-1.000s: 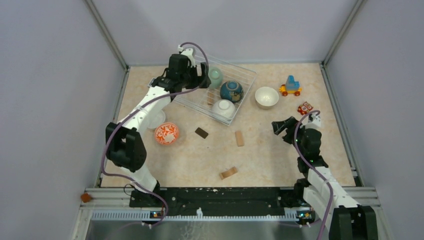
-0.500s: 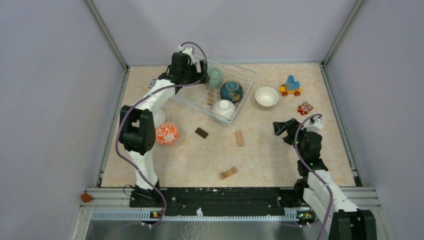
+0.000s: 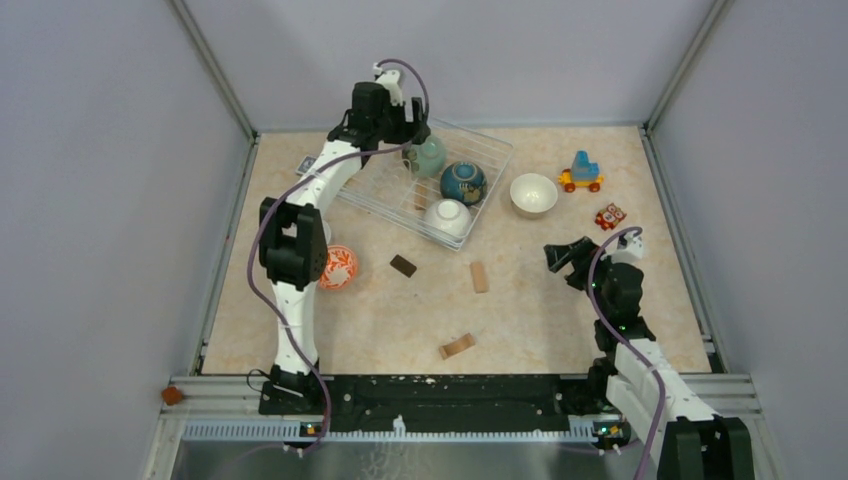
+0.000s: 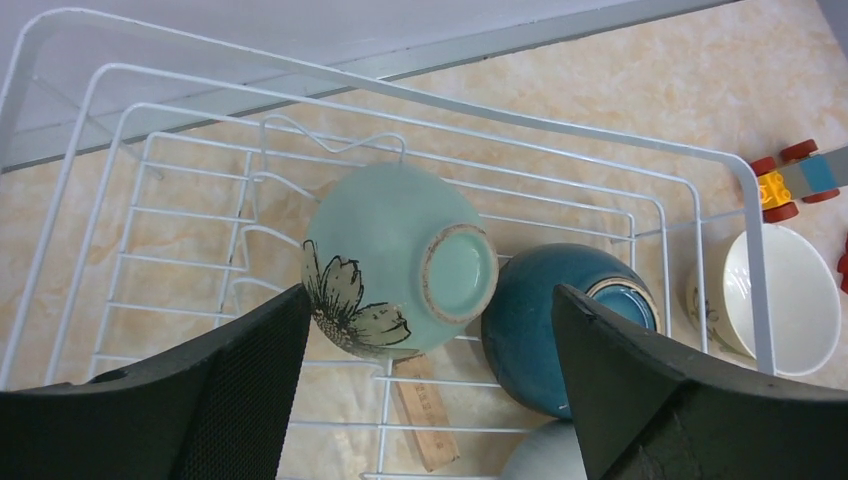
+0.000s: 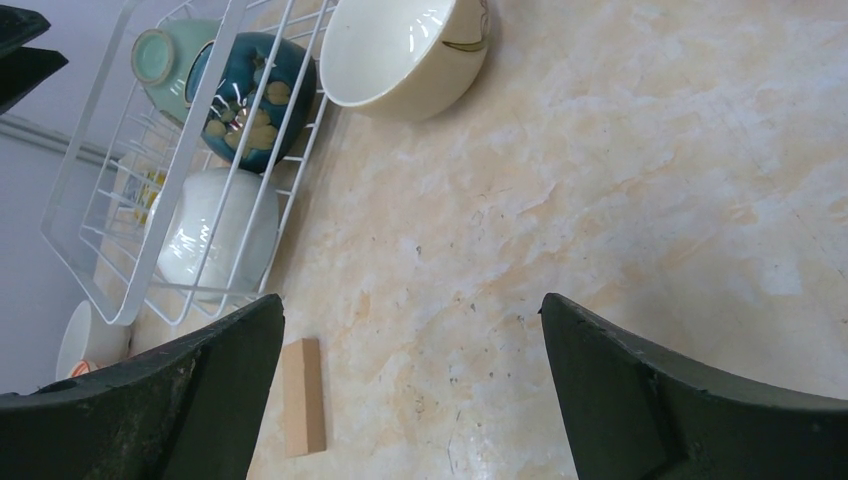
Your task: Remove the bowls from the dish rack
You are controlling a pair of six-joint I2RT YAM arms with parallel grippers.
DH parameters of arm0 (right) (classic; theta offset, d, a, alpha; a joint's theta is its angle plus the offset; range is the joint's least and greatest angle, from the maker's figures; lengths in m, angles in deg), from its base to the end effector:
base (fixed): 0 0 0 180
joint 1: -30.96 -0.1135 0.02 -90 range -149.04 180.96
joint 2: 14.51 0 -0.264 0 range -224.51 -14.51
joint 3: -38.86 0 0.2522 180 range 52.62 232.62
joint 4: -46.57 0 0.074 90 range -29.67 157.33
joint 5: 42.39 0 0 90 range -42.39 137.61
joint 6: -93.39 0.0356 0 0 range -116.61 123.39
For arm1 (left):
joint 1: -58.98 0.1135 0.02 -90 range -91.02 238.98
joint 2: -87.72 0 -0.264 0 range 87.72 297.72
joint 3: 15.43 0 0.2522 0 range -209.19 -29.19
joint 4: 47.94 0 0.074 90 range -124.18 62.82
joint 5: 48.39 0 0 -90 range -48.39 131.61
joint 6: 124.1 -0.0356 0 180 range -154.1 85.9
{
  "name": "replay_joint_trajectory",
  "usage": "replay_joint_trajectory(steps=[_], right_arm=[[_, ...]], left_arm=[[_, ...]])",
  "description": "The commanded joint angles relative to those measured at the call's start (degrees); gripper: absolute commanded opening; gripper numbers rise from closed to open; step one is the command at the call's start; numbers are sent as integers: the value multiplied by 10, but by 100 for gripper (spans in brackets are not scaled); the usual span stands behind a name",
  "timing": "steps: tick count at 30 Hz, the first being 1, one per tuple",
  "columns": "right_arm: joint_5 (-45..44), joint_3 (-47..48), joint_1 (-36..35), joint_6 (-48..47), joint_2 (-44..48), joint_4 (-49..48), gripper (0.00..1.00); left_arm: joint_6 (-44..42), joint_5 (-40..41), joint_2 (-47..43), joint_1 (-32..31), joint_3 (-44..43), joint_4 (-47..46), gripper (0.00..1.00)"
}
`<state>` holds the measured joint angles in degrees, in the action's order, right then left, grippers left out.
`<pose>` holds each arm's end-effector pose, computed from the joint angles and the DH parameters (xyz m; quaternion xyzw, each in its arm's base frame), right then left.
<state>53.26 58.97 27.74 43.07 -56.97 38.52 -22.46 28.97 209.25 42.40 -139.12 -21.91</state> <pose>0.1641 0.0127 0.1688 0.2180 0.7585 0.2603 0.5562 0.4861 -0.1529 0.3040 0.0959 0.8296 -0.2217 0.5034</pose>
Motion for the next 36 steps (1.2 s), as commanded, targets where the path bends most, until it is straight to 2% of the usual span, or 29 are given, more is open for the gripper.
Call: replay_joint_trajectory(steps=[1, 17, 24, 36], right_arm=[[3, 6, 3, -2, 0, -31, 98], [2, 7, 4, -4, -2, -30, 98], [0, 7, 4, -5, -1, -28, 98], [-1, 7, 3, -6, -1, -28, 98]], left_arm=[[-9, -11, 37, 1, -49, 21, 96], [-13, -3, 99, 5, -88, 34, 99], [8, -34, 144, 19, -146, 67, 99], [77, -117, 174, 52, -173, 78, 99]])
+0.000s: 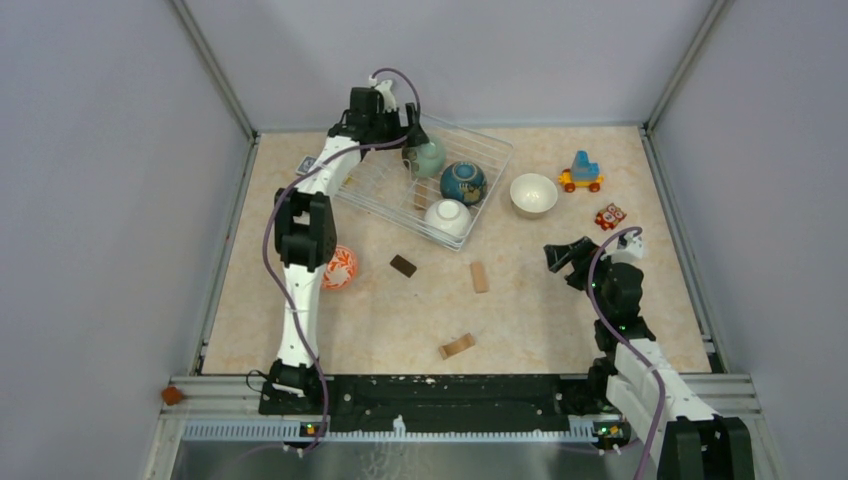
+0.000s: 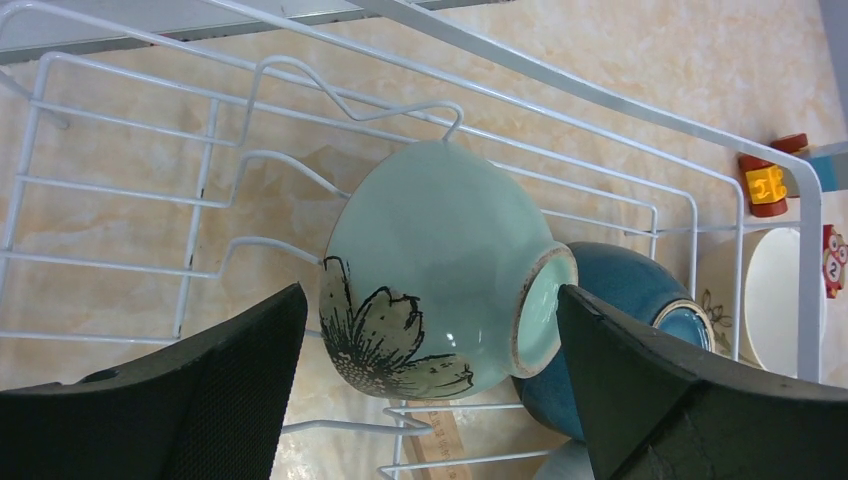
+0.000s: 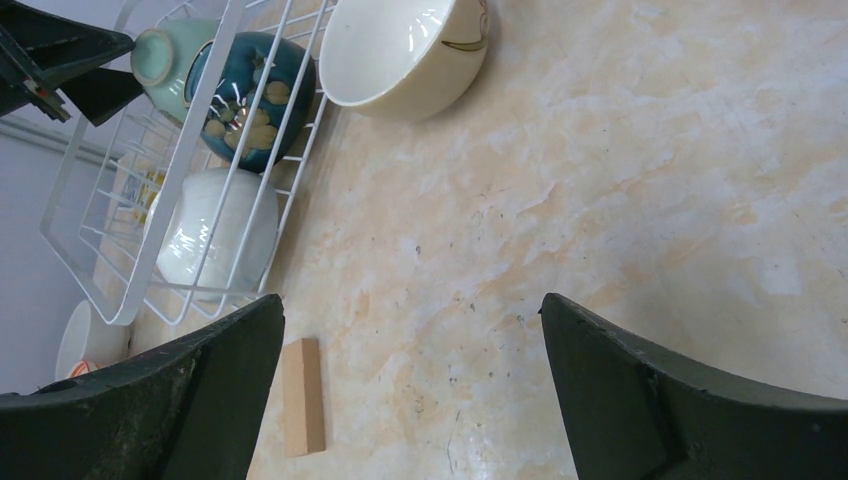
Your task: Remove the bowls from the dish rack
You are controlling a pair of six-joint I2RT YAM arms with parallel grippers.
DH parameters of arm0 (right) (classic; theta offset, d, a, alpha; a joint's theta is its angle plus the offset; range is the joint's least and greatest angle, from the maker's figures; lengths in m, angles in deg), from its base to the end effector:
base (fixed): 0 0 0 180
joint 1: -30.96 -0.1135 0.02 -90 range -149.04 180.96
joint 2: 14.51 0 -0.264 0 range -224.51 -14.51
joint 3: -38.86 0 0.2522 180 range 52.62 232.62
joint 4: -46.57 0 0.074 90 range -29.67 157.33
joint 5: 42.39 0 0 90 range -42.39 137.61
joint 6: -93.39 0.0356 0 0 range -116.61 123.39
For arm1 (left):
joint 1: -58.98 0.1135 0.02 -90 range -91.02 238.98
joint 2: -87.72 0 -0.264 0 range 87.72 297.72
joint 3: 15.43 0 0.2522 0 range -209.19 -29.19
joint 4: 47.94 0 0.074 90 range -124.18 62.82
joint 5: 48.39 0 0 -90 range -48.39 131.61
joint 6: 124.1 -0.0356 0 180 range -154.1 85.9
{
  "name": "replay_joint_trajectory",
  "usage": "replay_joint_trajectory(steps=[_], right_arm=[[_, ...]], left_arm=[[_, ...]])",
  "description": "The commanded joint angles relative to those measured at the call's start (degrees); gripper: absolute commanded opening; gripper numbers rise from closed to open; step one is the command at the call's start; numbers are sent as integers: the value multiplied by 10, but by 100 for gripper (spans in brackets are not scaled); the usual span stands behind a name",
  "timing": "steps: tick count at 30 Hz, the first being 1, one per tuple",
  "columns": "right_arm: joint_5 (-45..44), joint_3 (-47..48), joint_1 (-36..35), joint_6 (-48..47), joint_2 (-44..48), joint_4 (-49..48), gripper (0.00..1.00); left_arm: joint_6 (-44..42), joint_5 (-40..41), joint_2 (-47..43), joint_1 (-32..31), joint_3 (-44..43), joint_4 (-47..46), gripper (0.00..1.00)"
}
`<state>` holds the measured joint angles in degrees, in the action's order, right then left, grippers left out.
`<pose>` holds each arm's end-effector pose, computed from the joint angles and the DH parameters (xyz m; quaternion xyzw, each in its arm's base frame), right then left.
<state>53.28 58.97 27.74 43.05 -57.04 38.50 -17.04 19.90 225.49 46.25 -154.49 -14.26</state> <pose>0.1641 0.0128 0.1686 0.2179 0.7589 0.2602 0.5558 0.5414 -0.1358 0.2393 0.0582 0.8634 -0.2811 0.4149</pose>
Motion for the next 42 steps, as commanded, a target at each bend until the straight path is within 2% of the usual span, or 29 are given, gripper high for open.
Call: replay_joint_trajectory(steps=[1, 7, 13, 17, 29, 39, 42], right_arm=[[-1, 7, 3, -6, 0, -28, 98], [-2, 7, 4, -5, 0, -27, 98], [-3, 6, 4, -5, 0, -28, 98], [-3, 6, 4, -5, -1, -28, 98], [-4, 6, 3, -4, 1, -26, 98], [-5, 6, 4, -4, 2, -24, 98], [-5, 5, 4, -4, 3, -23, 98]], left_arm=[[24, -28, 11, 13, -20, 1, 99], [32, -60, 17, 10, -21, -11, 99], [4, -24, 16, -7, -27, 10, 99], [19, -34, -6, -6, -13, -6, 98], [97, -138, -86, -6, 65, -91, 95], [124, -168, -97, -12, 92, -121, 93], [112, -144, -106, -15, 93, -109, 93]])
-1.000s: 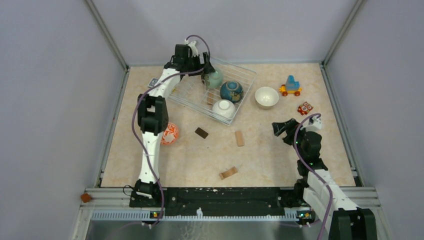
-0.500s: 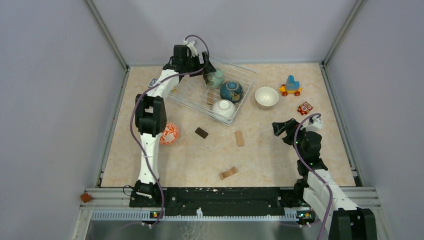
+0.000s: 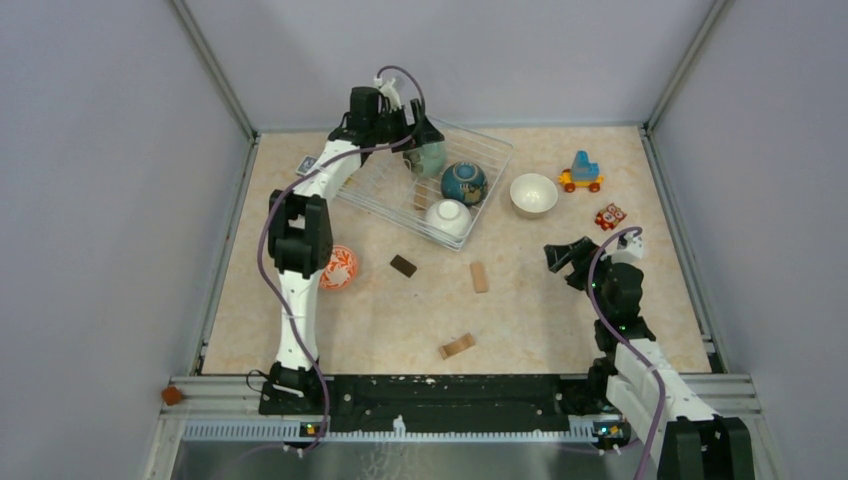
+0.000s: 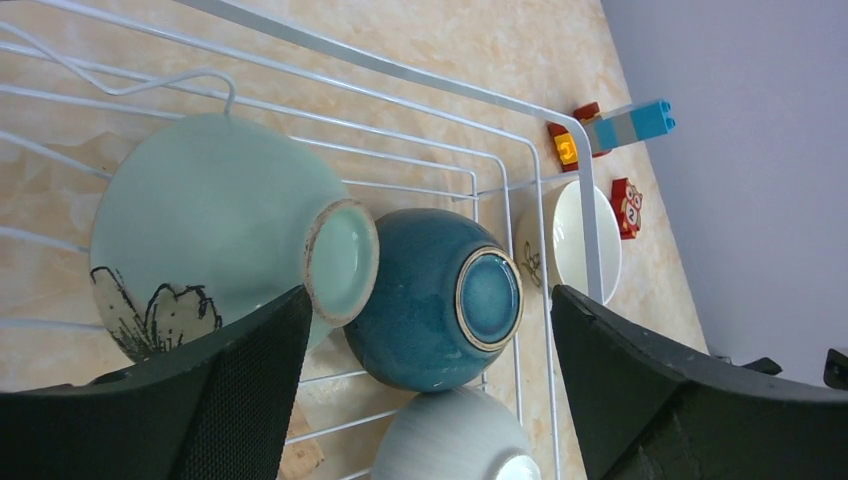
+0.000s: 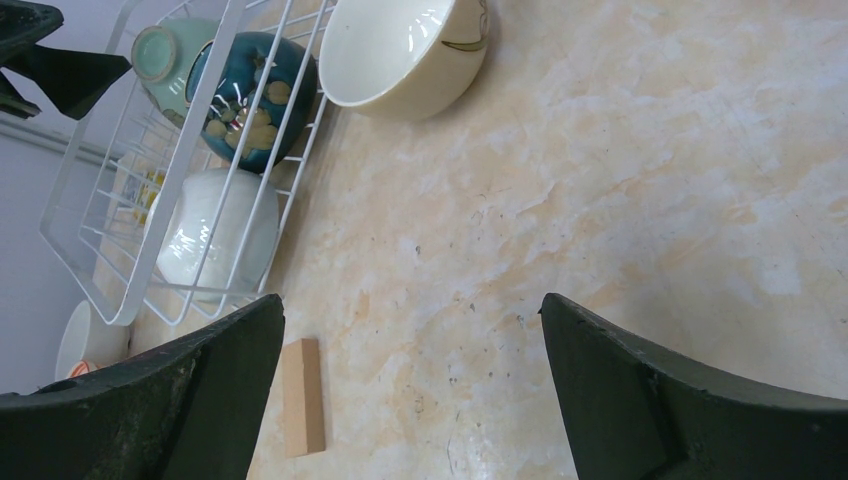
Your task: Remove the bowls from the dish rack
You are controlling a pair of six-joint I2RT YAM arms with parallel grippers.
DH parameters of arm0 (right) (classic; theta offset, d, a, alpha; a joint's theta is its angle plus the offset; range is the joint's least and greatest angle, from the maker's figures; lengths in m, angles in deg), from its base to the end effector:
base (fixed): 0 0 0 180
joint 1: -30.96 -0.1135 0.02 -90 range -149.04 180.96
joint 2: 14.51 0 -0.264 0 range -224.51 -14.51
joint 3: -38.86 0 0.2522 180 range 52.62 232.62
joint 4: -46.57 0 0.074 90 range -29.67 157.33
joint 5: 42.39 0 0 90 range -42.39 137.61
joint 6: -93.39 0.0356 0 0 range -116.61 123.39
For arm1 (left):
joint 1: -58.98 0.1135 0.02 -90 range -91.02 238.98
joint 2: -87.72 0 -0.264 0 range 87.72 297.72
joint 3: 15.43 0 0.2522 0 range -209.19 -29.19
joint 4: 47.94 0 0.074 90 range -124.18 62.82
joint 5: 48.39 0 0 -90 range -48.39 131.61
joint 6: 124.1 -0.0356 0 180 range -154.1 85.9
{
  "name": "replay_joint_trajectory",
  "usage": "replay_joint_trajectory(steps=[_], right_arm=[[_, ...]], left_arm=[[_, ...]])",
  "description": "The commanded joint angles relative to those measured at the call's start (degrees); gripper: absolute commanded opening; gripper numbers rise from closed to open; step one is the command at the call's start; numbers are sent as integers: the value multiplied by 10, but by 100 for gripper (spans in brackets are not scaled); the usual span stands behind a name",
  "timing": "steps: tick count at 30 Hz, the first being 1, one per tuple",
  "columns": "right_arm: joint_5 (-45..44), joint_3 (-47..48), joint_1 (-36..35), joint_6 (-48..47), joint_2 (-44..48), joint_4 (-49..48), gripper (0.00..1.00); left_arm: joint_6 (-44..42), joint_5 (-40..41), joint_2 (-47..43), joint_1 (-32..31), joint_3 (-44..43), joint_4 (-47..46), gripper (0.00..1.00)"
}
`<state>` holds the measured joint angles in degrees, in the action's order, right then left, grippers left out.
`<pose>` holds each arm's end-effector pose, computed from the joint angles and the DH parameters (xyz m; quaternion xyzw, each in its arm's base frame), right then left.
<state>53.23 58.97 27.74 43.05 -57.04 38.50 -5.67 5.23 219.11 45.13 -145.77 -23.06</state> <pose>0.1641 0.0127 0.1686 0.2181 0.7588 0.2599 0.5560 0.5183 -0.1495 0.2620 0.0621 0.8199 -0.4286 0.3746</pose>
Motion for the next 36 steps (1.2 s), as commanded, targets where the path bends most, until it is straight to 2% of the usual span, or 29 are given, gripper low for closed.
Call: replay_joint_trajectory(steps=[1, 7, 12, 19, 23, 30, 36], right_arm=[[-5, 5, 3, -4, 3, -23, 98], [-6, 5, 3, -3, 2, -22, 98], [-7, 6, 4, -2, 3, -21, 98], [-9, 6, 4, -2, 3, -19, 98], [-10, 6, 4, -2, 3, -19, 98], [-11, 6, 3, -1, 3, -17, 98], [-11, 6, 4, -1, 3, -17, 98]], left_arm=[[-10, 22, -50, -4, 9, -16, 93], [-74, 181, -97, -7, 44, 14, 99], [-76, 246, -88, -7, 33, 50, 99], [-67, 244, -43, -9, -5, 90, 99], [-66, 239, -14, -12, -18, 80, 99], [-88, 260, 58, -27, -97, 115, 99], [-84, 251, 77, -27, -103, 115, 99]])
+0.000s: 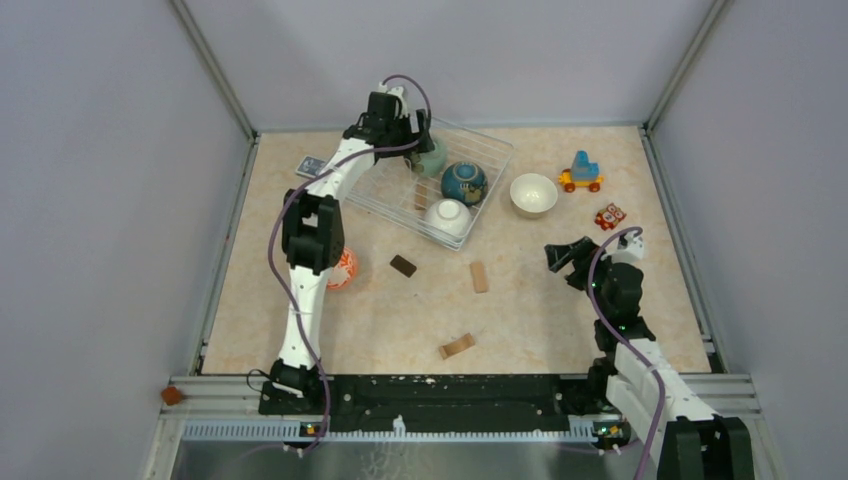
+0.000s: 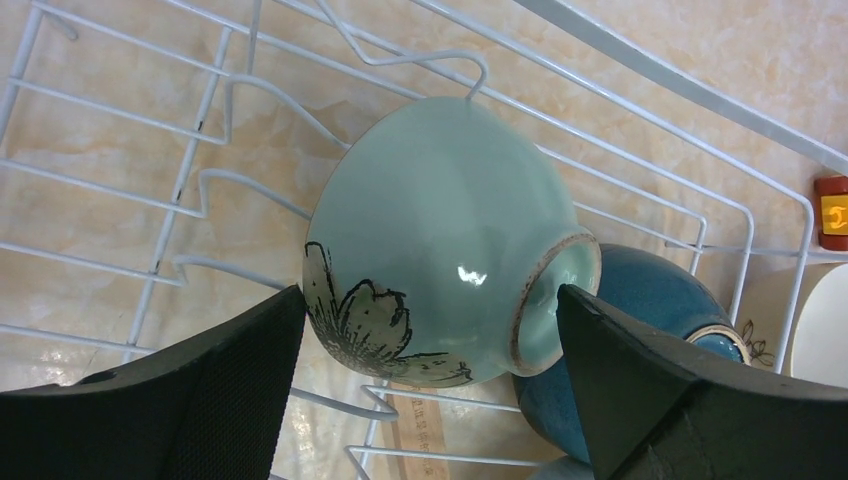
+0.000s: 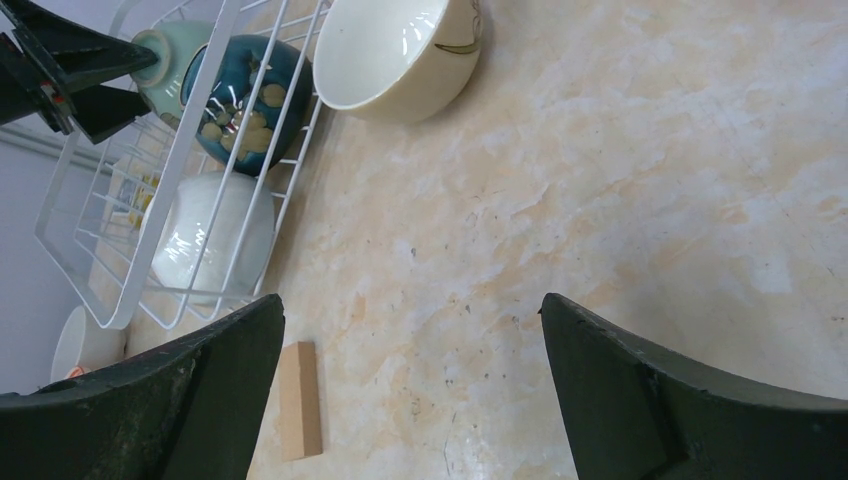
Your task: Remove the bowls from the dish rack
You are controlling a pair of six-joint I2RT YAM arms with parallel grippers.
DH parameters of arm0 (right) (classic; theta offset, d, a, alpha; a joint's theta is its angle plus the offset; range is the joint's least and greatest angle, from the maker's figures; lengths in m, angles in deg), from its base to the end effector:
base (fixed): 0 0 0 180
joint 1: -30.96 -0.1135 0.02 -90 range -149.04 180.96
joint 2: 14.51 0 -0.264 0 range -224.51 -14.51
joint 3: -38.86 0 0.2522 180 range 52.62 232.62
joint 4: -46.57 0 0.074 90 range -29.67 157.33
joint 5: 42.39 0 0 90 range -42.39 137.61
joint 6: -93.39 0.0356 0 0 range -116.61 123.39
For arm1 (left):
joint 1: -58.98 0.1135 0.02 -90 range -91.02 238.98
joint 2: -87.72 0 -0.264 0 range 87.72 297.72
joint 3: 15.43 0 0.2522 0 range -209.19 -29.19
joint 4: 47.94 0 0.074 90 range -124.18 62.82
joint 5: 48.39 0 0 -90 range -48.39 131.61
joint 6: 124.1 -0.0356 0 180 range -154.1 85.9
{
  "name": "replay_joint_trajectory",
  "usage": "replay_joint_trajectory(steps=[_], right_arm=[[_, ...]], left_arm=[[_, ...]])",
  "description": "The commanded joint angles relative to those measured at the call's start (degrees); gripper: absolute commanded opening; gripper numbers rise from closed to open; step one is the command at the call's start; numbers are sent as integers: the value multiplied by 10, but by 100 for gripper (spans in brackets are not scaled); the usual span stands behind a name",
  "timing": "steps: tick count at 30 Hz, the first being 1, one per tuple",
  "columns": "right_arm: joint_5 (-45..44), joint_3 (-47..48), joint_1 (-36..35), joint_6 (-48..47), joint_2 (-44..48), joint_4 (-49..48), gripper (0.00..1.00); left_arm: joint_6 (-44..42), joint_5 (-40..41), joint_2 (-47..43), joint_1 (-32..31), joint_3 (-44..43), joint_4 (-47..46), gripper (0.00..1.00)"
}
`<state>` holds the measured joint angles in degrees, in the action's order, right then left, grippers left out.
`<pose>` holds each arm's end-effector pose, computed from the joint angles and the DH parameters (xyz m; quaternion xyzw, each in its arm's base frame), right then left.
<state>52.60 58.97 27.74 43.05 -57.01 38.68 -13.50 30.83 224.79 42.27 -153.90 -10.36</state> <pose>0.1641 0.0123 0.1684 0.2217 0.7587 0.2556 0.5567 0.5281 -0.1655 0.2351 0.0124 0.8887 -0.2235 0.4001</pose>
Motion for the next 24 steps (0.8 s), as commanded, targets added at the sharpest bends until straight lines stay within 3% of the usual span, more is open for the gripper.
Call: replay_joint_trajectory(steps=[1, 5, 10, 24], right_arm=[[-5, 6, 4, -1, 3, -19, 98], [-4, 6, 4, -1, 4, -19, 98], [-5, 6, 4, 0, 3, -18, 98], [-5, 6, 4, -1, 4, -19, 98]], left_arm=[[1, -14, 21, 3, -21, -13, 99], [37, -81, 17, 9, -14, -32, 99], [96, -148, -29, 13, 50, -129, 99], [165, -208, -84, 15, 111, -227, 92]])
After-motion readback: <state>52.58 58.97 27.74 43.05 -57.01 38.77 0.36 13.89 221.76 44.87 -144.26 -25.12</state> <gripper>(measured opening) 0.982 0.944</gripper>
